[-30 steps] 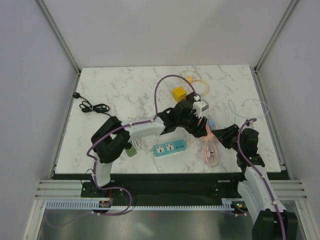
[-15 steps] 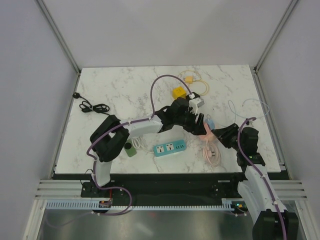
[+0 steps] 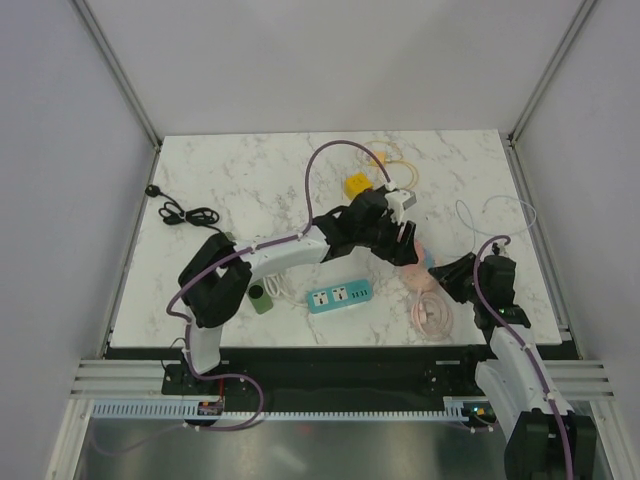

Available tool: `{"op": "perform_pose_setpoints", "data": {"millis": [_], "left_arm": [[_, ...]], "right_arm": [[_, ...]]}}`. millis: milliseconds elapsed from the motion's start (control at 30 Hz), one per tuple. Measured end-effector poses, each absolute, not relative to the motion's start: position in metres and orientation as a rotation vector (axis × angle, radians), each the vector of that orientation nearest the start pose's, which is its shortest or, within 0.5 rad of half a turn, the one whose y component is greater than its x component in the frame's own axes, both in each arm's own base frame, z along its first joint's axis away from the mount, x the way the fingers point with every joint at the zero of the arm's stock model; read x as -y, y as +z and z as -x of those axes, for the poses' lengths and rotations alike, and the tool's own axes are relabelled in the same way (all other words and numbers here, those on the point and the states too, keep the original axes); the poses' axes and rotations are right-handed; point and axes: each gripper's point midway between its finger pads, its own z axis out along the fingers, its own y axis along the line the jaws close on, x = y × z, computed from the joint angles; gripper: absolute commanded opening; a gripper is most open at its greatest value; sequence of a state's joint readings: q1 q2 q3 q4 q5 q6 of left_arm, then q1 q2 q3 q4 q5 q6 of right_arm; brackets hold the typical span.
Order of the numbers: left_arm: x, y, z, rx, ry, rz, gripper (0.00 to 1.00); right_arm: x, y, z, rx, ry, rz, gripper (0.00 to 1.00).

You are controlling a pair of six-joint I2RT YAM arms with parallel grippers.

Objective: Pull the plug off the socket

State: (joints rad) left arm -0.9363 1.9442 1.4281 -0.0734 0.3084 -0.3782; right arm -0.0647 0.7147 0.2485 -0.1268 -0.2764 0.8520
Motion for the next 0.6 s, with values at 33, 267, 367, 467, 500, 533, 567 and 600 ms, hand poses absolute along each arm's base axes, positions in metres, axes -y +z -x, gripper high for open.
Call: {"op": "perform_pose_setpoints", "data": {"millis": [33, 267, 367, 467, 500, 533, 567, 600], "left_arm": [[0.472, 0.137, -0.265, -2.161, -1.043, -0.824, 0.02], [0.473, 0.217, -0.289, -2.007, -1.14, -0.726, 0.02], [0.461, 0.22, -0.304, -2.011, -1.116, -0.679, 0.02], [0.433, 0.206, -0.317, -2.074, -1.022, -0.623, 0.02], [0.421, 0.198, -0.321, -2.101, -0.977, -0.606, 0.02], [0.409, 0.192, -0.325, -2.126, -0.934, -0.588, 0.02], [0.395, 0.185, -0.329, -2.156, -0.885, -0.569, 0.03], [0.381, 0.178, -0.335, -2.186, -0.835, -0.547, 0.06]], "right_arm": [[-0.059, 0.067, -0.246, -2.102, 0.71, -0.863, 0.0], [-0.055, 0.065, -0.246, -2.105, 0.686, -0.85, 0.0], [-0.055, 0.065, -0.246, -2.104, 0.685, -0.845, 0.0], [-0.056, 0.066, -0.246, -2.113, 0.687, -0.832, 0.0], [-0.057, 0.066, -0.247, -2.119, 0.691, -0.826, 0.0], [-0.058, 0.066, -0.247, -2.125, 0.694, -0.821, 0.0], [-0.058, 0.067, -0.248, -2.128, 0.699, -0.816, 0.0], [-0.06, 0.068, -0.248, -2.133, 0.707, -0.81, 0.0]]}}
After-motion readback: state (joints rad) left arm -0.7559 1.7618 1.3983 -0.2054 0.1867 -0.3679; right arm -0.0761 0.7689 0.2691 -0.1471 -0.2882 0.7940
